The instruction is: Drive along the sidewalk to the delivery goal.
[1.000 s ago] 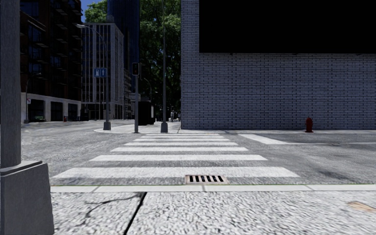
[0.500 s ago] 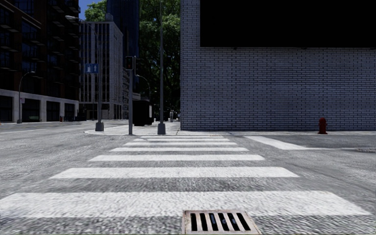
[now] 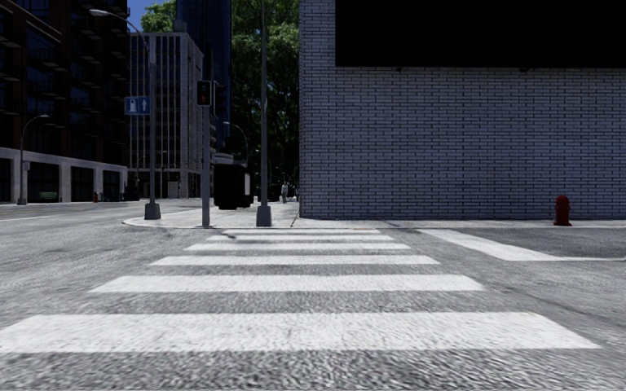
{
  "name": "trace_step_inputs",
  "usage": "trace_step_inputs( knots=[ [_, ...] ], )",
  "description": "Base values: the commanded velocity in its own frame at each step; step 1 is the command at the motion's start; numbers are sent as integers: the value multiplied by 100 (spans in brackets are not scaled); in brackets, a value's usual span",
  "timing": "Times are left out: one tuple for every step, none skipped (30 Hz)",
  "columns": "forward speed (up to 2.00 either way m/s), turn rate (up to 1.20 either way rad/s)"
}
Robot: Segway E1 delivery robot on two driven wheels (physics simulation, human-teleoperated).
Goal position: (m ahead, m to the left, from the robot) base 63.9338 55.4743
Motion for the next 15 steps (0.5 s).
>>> trace_step_inputs(
  knots=[
    [133,0],
    [133,0],
    [133,0],
    [133,0],
    [133,0],
    [133,0],
    [133,0],
    [133,0],
    [133,0],
    [134,0],
    [134,0],
    [136,0],
    [136,0],
    [137,0],
    [139,0]
  ],
)
